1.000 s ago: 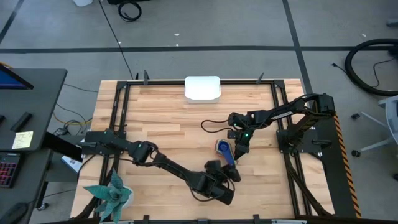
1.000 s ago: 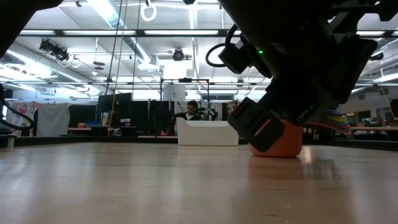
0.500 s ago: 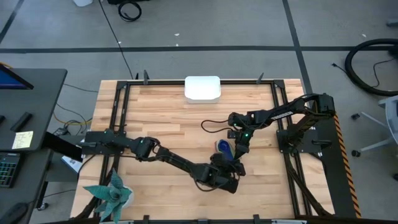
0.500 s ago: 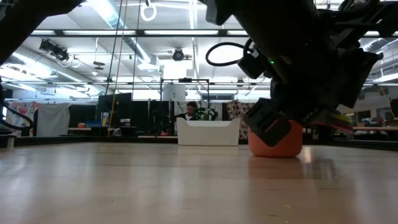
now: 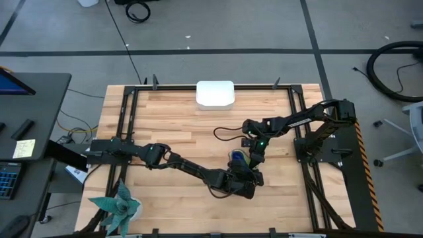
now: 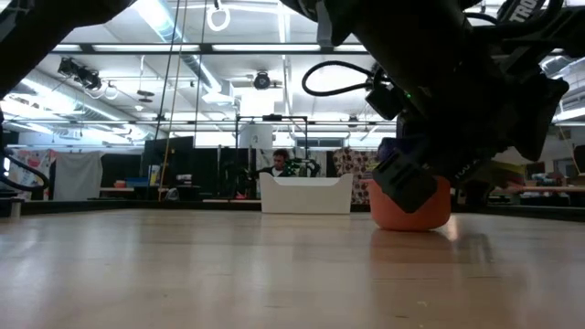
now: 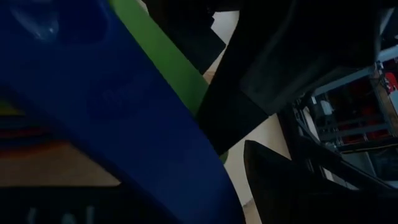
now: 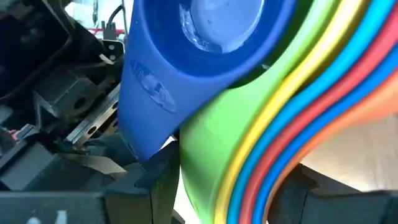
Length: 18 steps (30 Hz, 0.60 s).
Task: Nest measuring cups in basket
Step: Put the stacked measuring cups into the white bin
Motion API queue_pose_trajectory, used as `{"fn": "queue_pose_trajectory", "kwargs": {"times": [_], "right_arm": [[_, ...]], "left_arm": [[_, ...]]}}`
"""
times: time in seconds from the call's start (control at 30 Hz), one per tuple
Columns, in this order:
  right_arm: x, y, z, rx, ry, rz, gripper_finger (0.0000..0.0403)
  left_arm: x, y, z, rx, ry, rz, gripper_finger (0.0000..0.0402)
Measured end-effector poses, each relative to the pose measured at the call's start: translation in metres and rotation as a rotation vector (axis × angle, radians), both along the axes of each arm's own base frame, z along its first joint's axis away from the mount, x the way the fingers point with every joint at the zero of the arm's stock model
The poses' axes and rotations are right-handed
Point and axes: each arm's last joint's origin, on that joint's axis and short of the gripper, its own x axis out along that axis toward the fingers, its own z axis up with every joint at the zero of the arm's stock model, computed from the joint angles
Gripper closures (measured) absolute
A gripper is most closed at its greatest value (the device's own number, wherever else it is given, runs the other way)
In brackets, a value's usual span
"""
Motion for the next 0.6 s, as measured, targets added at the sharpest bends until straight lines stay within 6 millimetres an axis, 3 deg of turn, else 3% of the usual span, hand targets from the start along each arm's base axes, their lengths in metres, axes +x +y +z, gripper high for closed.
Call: {"fn": "queue_pose_trajectory", "kwargs": {"times": [0.6], "right_arm": [[0.000, 0.000, 0.000, -0.006, 0.002, -0.004, 0.0208]], "left_arm": [[-0.004, -0.030, 0.003, -0.134, -0.038, -0.159, 0.0246]]}}
